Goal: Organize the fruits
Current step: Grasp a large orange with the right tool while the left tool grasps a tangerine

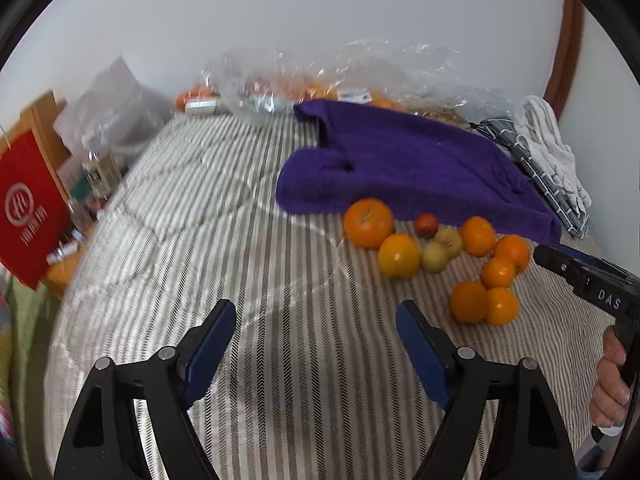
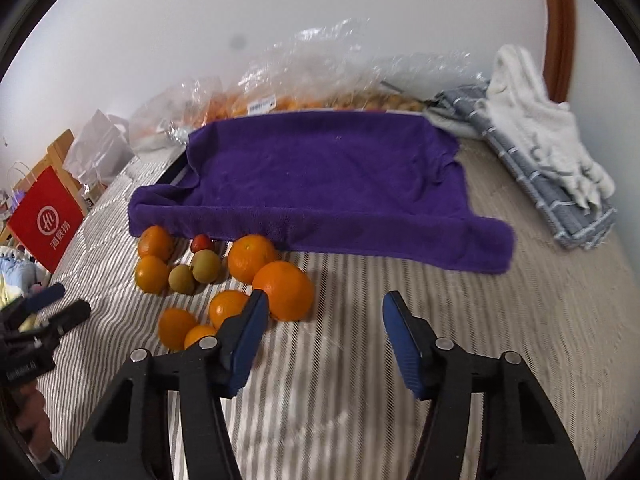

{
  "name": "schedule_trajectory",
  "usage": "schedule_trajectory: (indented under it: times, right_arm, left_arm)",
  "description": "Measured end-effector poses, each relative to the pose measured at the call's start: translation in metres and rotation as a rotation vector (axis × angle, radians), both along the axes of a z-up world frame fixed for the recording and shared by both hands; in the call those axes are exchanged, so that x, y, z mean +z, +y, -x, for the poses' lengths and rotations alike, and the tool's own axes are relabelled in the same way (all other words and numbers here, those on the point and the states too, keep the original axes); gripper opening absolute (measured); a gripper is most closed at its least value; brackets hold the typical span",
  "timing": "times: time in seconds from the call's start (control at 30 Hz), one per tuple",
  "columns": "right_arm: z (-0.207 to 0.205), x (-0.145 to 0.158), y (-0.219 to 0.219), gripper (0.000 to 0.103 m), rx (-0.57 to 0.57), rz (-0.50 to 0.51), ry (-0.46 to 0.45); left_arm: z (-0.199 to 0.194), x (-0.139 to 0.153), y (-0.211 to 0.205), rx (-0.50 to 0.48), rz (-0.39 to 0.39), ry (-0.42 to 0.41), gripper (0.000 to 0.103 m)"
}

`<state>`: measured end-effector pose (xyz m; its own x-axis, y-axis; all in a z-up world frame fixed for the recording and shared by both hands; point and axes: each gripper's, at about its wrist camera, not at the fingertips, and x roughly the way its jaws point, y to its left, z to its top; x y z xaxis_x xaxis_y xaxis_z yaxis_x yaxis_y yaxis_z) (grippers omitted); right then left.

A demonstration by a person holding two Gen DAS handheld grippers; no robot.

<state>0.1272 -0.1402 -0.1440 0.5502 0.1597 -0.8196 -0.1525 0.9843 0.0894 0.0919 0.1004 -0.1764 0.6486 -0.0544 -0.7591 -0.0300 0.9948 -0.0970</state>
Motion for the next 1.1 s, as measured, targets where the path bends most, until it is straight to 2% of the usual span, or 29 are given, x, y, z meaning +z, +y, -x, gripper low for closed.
schedule_trajectory:
  times: [0.33, 0.4, 0.47, 0.57, 0.7, 0.83, 0.9, 0.97, 1.1]
  right_arm:
    - [-0.027, -0.02, 0.014, 0.059, 0.036, -0.061, 0.081]
    - [-0.03, -0.024, 0.012, 0.053, 0.04, -0.088, 0.097]
    - [-0.03, -0.023, 0.009, 0.042, 0.067, -0.121, 0.1]
    - [-0.023, -0.012, -0.005, 0.037, 0.048, -0.129, 0.061]
    - [-0.016, -0.004, -0.027, 0.037, 0.006, -0.089, 0.019]
    - [-0.01, -0.008, -0.04, 0.037, 0.002, -0.09, 0.032]
    - [-0.008, -0.009, -0.04, 0.041, 0.017, -0.093, 0.033]
    - [-0.006, -0.012, -0.038, 0.05, 0.028, -0.097, 0.026]
    - [-0.014, -0.021, -0.029, 0.054, 0.03, -0.046, 0.018]
  left_arm:
    - [-0.013, -0.023, 0.011, 0.0, 0.095, 0.056, 0.078]
    - [-0.015, -0.025, 0.012, -0.003, 0.106, 0.064, 0.078]
    - [-0.014, -0.026, 0.013, 0.0, 0.105, 0.053, 0.077]
    - [-0.012, -0.027, 0.01, 0.005, 0.091, 0.037, 0.077]
    - [-0.012, -0.029, 0.001, 0.006, 0.034, 0.03, 0.077]
    - [-0.015, -0.027, -0.006, -0.021, 0.034, 0.042, 0.077]
    - [-0.016, -0.025, -0.008, -0.035, 0.058, 0.048, 0.077]
    - [-0.017, -0.024, -0.01, -0.038, 0.072, 0.05, 0.077]
    - [-0.018, -0.02, -0.017, -0.051, 0.065, 0.052, 0.077]
